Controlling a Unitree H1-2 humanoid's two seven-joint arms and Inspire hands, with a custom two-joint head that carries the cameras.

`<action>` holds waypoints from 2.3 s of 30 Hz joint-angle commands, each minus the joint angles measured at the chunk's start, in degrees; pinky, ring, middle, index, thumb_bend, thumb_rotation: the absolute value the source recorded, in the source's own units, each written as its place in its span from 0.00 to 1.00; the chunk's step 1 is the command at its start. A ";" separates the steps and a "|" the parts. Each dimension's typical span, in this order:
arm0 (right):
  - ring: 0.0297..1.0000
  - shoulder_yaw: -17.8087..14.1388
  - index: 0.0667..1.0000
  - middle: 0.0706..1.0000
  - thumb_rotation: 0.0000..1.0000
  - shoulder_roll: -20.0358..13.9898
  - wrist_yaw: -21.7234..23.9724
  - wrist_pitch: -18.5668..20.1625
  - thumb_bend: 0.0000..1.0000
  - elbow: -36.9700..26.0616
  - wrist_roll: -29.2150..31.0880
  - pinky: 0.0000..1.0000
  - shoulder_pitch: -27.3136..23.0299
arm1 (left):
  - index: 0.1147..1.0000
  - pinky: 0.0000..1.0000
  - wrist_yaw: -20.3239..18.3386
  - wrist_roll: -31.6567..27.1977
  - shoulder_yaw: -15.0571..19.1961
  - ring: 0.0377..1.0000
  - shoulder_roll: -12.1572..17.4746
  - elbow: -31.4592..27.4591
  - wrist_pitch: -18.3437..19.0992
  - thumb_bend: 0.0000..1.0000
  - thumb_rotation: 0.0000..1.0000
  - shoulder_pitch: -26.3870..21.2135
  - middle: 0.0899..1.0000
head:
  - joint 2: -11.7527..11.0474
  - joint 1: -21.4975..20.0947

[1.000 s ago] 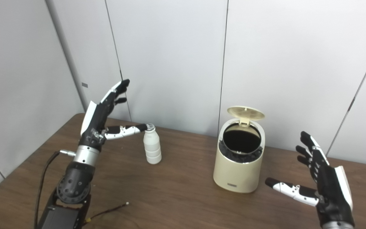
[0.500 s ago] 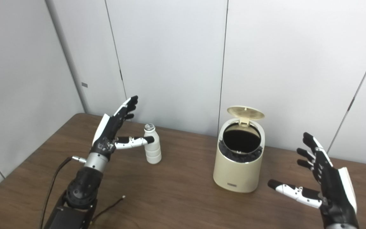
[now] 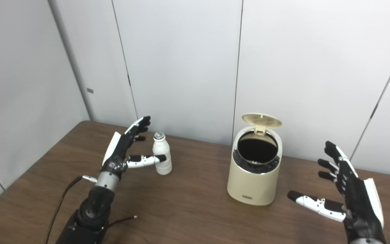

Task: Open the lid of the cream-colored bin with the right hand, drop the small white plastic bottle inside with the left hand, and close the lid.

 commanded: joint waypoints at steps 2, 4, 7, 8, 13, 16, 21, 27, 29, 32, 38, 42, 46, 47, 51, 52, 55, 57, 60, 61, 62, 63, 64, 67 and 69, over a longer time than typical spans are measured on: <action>0.82 -0.22 0.89 0.90 0.00 -0.13 -0.40 -0.14 0.73 -2.49 -0.14 0.74 -1.88 | 0.91 0.80 1.81 0.65 -0.05 0.87 0.92 0.14 -2.86 0.91 0.18 -1.45 0.88 | 0.07 0.02; 0.83 -0.28 0.89 0.91 0.00 -0.06 -0.30 0.28 0.73 -2.68 0.08 0.77 -1.91 | 0.90 0.79 2.17 0.89 -0.35 0.87 0.91 0.97 -3.12 0.91 0.19 -1.50 0.88 | 0.24 -0.24; 0.84 0.01 0.89 0.91 0.00 -0.30 -0.24 0.34 0.72 -2.74 -0.33 0.78 -1.88 | 0.90 0.78 2.57 1.30 -0.82 0.85 0.69 2.30 -3.25 0.91 0.20 -1.55 0.87 | 0.24 -0.39; 0.84 0.12 0.89 0.91 0.00 -0.42 -0.16 0.31 0.72 -2.82 -0.46 0.78 -1.83 | 0.90 0.78 2.56 1.36 -1.00 0.85 0.59 2.58 -3.30 0.91 0.20 -1.49 0.87 | 0.35 -0.52; 0.85 0.10 0.90 0.92 0.00 -0.42 0.14 1.43 0.72 -3.82 -0.16 0.79 -1.62 | 0.90 0.79 3.15 2.00 -1.99 0.85 0.19 4.26 -3.96 0.90 0.18 -1.27 0.86 | 0.51 -0.68; 0.86 -0.02 0.90 0.92 0.00 -0.64 0.23 1.86 0.73 -4.03 0.04 0.80 -1.57 | 0.90 0.77 3.94 2.44 -2.47 0.85 0.07 5.76 -4.82 0.89 0.19 -1.36 0.86 | 0.63 -0.91; 0.85 0.07 0.90 0.92 0.00 -0.81 0.27 1.95 0.73 -4.23 -0.01 0.78 -1.38 | 0.89 0.72 4.51 1.08 -2.50 0.82 -0.61 8.60 -6.68 0.89 0.17 -2.02 0.85 | 0.79 -1.02; 0.85 0.11 0.90 0.92 0.00 -0.95 0.46 1.90 0.73 -4.27 0.13 0.79 -1.15 | 0.88 0.73 5.36 1.65 -2.88 0.81 -0.84 10.48 -7.44 0.89 0.18 -2.66 0.84 | 0.96 -1.19; 0.85 0.08 0.90 0.92 0.00 -0.97 0.54 2.37 0.73 -4.53 0.04 0.80 -1.24 | 0.88 0.73 5.67 1.61 -3.03 0.81 -0.84 11.18 -7.50 0.89 0.18 -2.95 0.84 | 0.96 -1.19; 0.86 0.02 0.90 0.92 0.00 -0.95 0.58 2.81 0.73 -4.72 -0.05 0.80 -1.30 | 0.87 0.73 6.02 1.89 -3.27 0.81 -0.86 11.88 -6.58 0.89 0.19 -3.25 0.84 | 1.07 -1.30; 0.86 -0.03 0.91 0.92 0.00 -1.10 0.70 2.48 0.73 -4.75 0.21 0.80 -1.13 | 0.86 0.74 6.98 2.09 -3.65 0.81 -1.01 13.91 -6.54 0.90 0.19 -3.81 0.83 | 1.23 -1.47; 0.85 0.16 0.90 0.91 0.00 -1.14 0.69 3.17 0.73 -5.23 -0.54 0.78 -1.16 | 0.86 0.73 7.80 2.03 -3.93 0.80 -1.09 15.71 -7.19 0.90 0.19 -4.42 0.83 | 1.23 -1.47; 0.86 0.27 0.91 0.92 0.00 -1.13 0.74 3.37 0.72 -5.31 -0.59 0.81 -1.18 | 0.85 0.73 8.27 1.95 -4.13 0.80 -1.04 16.96 -7.99 0.88 0.18 -5.02 0.82 | 1.46 -1.86; 0.86 0.33 0.91 0.92 0.00 -1.20 0.74 3.19 0.72 -5.20 -0.68 0.82 -1.18 | 0.85 0.73 8.29 1.81 -4.12 0.80 -1.06 17.27 -8.05 0.88 0.18 -5.19 0.82 | 1.46 -1.86; 0.85 0.41 0.91 0.92 0.00 -0.97 0.60 3.26 0.73 -5.31 -0.97 0.81 -1.18 | 0.85 0.74 7.97 0.83 -3.91 0.80 -1.26 17.93 -8.49 0.88 0.16 -5.58 0.82 | 1.56 -1.92; 0.86 0.46 0.90 0.92 0.00 -1.01 0.63 3.26 0.73 -5.33 -1.12 0.81 -1.20 | 0.85 0.74 7.99 0.71 -3.92 0.80 -1.31 18.05 -8.58 0.88 0.16 -5.63 0.82 | 1.57 -2.05; 0.85 0.54 0.90 0.92 0.00 -1.25 0.72 3.12 0.73 -5.26 -1.56 0.80 -1.23 | 0.85 0.73 7.98 0.84 -4.15 0.80 -1.33 18.11 -8.10 0.88 0.18 -5.70 0.82 | 1.65 -2.29; 0.85 0.42 0.90 0.92 0.00 -1.32 0.69 3.03 0.74 -5.20 -1.61 0.79 -1.25 | 0.86 0.73 8.01 1.06 -4.29 0.80 -1.38 18.17 -7.66 0.88 0.19 -5.78 0.83 | 1.71 -2.40; 0.85 0.23 0.89 0.91 0.00 -1.41 0.67 2.71 0.75 -5.14 -1.48 0.78 -1.29 | 0.85 0.73 8.15 1.36 -4.52 0.80 -1.52 18.38 -7.42 0.88 0.19 -5.93 0.82 | 1.74 -2.56; 0.85 0.20 0.89 0.91 0.00 -1.49 0.69 2.63 0.75 -5.13 -1.50 0.78 -1.32 | 0.84 0.72 8.39 1.56 -4.58 0.79 -1.58 18.56 -7.37 0.87 0.18 -6.03 0.82 | 1.74 -2.56; 0.84 0.16 0.89 0.91 0.00 -1.55 0.71 2.62 0.75 -5.15 -1.48 0.77 -1.37 | 0.83 0.69 8.68 1.46 -4.50 0.76 -1.74 18.95 -7.66 0.86 0.16 -6.20 0.80 | 1.74 -2.56; 0.84 0.14 0.89 0.91 0.00 -1.58 0.72 2.63 0.75 -5.17 -1.46 0.77 -1.39 | 0.82 0.69 8.89 1.36 -4.43 0.76 -1.85 19.22 -7.88 0.86 0.15 -6.32 0.80 | 1.74 -2.56; 0.84 0.12 0.89 0.91 0.00 -1.60 0.69 2.68 0.76 -5.24 -1.52 0.77 -1.41 | 0.82 0.68 9.19 0.54 -3.97 0.75 -2.31 19.60 -8.23 0.86 0.14 -6.55 0.79 | 1.74 -2.56; 0.84 0.22 0.88 0.90 0.00 -1.71 0.76 3.34 0.76 -5.91 -1.66 0.75 -1.33 | 0.70 0.52 10.90 0.18 -3.15 0.59 -3.29 20.35 -8.74 0.81 0.02 -6.98 0.66 | 1.90 -2.60; 0.83 0.32 0.88 0.90 0.00 -1.71 0.80 4.04 0.75 -6.45 -1.84 0.74 -1.27 | 0.56 0.44 13.01 1.52 -3.10 0.49 -3.63 21.09 -8.54 0.65 0.00 -7.30 0.50 | 1.94 -2.65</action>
